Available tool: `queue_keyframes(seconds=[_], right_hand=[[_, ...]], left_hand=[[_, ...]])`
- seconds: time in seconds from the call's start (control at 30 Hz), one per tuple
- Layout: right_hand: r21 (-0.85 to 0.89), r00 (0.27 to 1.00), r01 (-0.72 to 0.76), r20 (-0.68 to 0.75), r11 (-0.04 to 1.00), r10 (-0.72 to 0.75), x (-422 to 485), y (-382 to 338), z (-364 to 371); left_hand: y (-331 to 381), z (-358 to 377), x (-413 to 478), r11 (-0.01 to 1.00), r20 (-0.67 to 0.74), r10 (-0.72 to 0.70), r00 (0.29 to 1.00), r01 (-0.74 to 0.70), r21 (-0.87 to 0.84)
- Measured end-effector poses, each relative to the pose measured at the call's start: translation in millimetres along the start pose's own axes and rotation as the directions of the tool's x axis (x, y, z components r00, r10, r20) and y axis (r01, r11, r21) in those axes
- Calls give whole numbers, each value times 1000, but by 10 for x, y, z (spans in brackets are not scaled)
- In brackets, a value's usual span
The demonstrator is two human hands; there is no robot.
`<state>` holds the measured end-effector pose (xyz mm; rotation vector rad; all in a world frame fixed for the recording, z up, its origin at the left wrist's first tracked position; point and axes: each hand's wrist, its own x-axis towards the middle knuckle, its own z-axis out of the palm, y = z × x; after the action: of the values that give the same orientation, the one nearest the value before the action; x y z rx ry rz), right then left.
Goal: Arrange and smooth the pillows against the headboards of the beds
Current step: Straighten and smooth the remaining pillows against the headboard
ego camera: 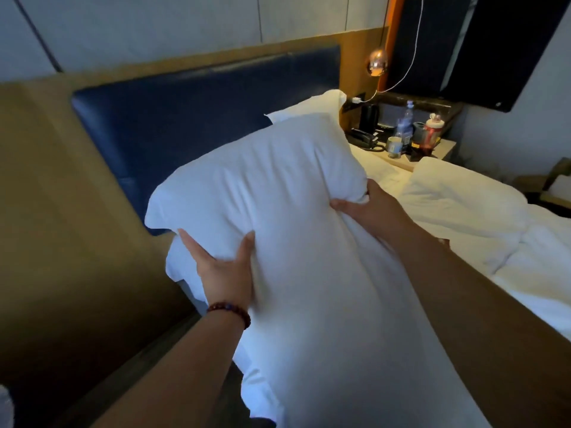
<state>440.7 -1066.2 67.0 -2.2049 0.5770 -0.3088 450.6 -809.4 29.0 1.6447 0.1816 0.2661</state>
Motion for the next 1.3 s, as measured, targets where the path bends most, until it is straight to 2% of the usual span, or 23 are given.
queue_keyframes(seconds=[0.07, 0.17, 0.3, 0.43, 0.6, 0.73, 0.93, 1.1, 1.2, 1.3], right_hand=[[29, 999, 41, -34, 999, -40, -24, -321, 208], [21, 983, 157, -97, 987, -154, -105, -787, 536], [3, 929, 332, -175, 943, -327, -135, -1299, 992], [91, 892, 446, -125, 891, -434, 14, -1768, 1326], [277, 877, 478, -104, 834, -469, 415, -2201, 1702], [338, 847, 526, -126, 780, -517, 866, -2476, 1969], [375, 822, 536, -29, 756, -568, 1412, -2649, 2248], [408, 804, 557, -45, 723, -594, 1540, -2662, 2152], [380, 796, 583, -92, 718, -598, 1516, -2618, 1966], [353, 797, 582, -68, 732, -601, 1589, -2606, 1732]], left_hand=[[108, -307, 266, 991, 18, 122, 992, -123, 49], [215, -793, 651, 933, 83, 323, 943, -331, 139], [458, -1292, 1089, 885, 149, 418, 896, -438, 154], [694, -1608, 1502, 850, 90, 471, 877, -479, 221], [915, -1810, 2046, 823, 41, 520, 853, -513, 244], [1025, -1867, 2422, 813, 32, 514, 857, -499, 301], [1060, -1842, 2696, 804, -47, 490, 870, -431, 409], [1084, -1708, 2637, 781, -98, 523, 847, -429, 453], [1152, -1586, 2532, 760, -108, 562, 820, -460, 460], [1221, -1381, 2448, 761, -113, 575, 810, -479, 438]])
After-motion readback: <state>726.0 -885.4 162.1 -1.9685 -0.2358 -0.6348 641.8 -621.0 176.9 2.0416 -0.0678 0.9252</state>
